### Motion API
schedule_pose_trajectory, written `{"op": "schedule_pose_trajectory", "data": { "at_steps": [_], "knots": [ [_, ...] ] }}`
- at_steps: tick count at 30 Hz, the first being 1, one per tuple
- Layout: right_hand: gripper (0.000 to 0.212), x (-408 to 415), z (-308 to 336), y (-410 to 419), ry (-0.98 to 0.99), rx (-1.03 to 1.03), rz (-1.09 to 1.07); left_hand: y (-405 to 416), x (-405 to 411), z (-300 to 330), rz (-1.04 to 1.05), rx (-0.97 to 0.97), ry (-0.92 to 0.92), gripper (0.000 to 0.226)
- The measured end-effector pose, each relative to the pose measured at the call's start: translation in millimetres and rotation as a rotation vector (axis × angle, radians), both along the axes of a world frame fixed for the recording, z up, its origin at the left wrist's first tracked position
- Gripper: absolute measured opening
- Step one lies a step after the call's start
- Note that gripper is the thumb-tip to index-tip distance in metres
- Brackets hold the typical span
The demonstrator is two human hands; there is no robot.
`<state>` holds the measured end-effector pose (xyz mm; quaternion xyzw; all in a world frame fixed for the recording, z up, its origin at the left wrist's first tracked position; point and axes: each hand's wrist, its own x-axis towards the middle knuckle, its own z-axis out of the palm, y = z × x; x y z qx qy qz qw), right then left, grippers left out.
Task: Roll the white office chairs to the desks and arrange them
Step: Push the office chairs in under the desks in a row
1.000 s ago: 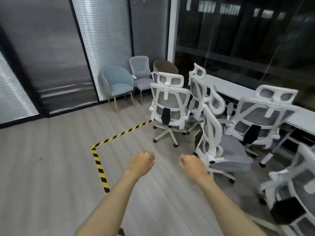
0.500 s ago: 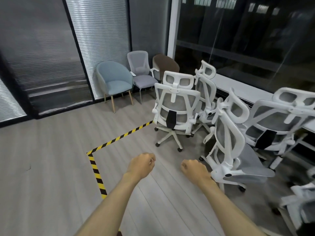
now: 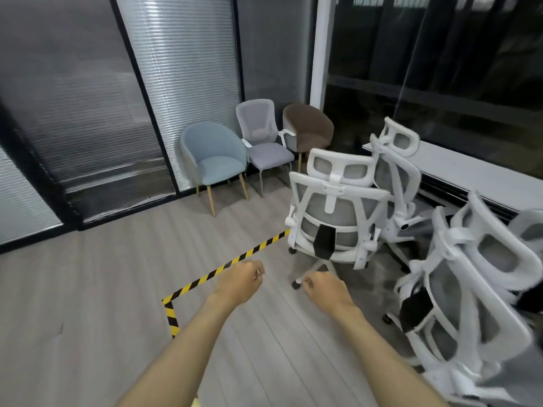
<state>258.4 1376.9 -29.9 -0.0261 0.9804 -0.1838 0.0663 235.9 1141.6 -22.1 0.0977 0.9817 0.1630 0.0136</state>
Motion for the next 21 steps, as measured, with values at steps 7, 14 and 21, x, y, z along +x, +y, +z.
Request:
{"op": "schedule_pose_trajectory", "data": {
  "at_steps": [7, 14, 21],
  "knots": [
    [0.027, -150, -6, -68, -0.021, 0.064, 0.042, -59, -151, -17, 0.045, 0.051, -0.028, 0.022],
    [0.028, -313, -12, -138, -0.014, 0.084, -0.033, -128, -318, -27, 0.007, 0.086, -0.089, 0.020],
    [0.027, -463, 2, -167, -0.037, 0.027, -0.093, -150, -481, -15, -0.116, 0.039, -0.039, 0.022]
  ]
}}
